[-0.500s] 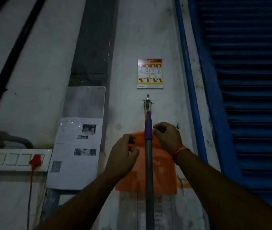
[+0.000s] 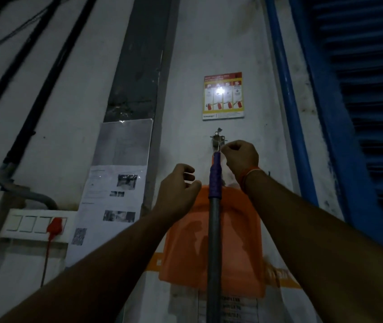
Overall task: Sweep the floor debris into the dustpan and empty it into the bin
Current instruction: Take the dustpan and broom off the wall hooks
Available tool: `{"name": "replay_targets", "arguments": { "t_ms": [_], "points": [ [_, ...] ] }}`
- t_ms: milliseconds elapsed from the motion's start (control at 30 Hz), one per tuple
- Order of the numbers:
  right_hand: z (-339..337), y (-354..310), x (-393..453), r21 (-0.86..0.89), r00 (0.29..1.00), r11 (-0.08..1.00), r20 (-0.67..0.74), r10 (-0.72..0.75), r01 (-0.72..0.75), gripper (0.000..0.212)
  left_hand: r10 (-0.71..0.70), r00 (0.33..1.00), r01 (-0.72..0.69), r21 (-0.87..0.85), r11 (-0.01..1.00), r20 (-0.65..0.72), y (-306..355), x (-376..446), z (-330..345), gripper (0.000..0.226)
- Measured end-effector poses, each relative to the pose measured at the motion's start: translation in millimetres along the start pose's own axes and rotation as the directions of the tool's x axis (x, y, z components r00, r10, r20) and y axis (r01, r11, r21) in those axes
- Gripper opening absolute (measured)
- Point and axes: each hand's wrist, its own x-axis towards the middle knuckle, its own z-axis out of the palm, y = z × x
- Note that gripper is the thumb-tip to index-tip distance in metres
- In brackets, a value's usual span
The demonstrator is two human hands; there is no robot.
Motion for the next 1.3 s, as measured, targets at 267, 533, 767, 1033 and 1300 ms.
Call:
{"name": "replay_targets", "arguments": {
  "t_ms": [267, 533, 767, 1033, 1300],
  "points": [
    [11, 10, 32, 0.071, 0.992, 0.990, 0.029, 0.122, -0.123, 0.010, 0.013, 1.000, -0.013, 0.016, 1.000, -0.013, 12, 23, 10, 0.036],
    [23, 13, 43, 0.118, 0.979, 0.976, 0.114, 0.168, -0.182, 0.027, 0.035, 0.999, -0.035, 0.022, 0.999, 0.002, 20, 34, 14, 0.034],
    [22, 19, 45, 0.051, 0.984, 0.986, 0.089, 0.157, -0.162, 0.026, 0.025, 1.000, -0.026, 0.061, 0.998, 0.006, 20, 33, 14, 0.036],
    [23, 19, 49, 0.080, 0.982, 0.982, 0.094, 0.165, -0.172, 0.024, 0.029, 0.999, -0.030, 0.083, 0.996, 0.014, 21, 31, 15, 0.035],
    [24, 14, 51, 0.030, 0.982, 0.983, 0.052, 0.180, -0.181, 0.022, 0.010, 1.000, -0.012, 0.099, 0.995, 0.017, 19, 28, 12, 0.035]
  ]
}}
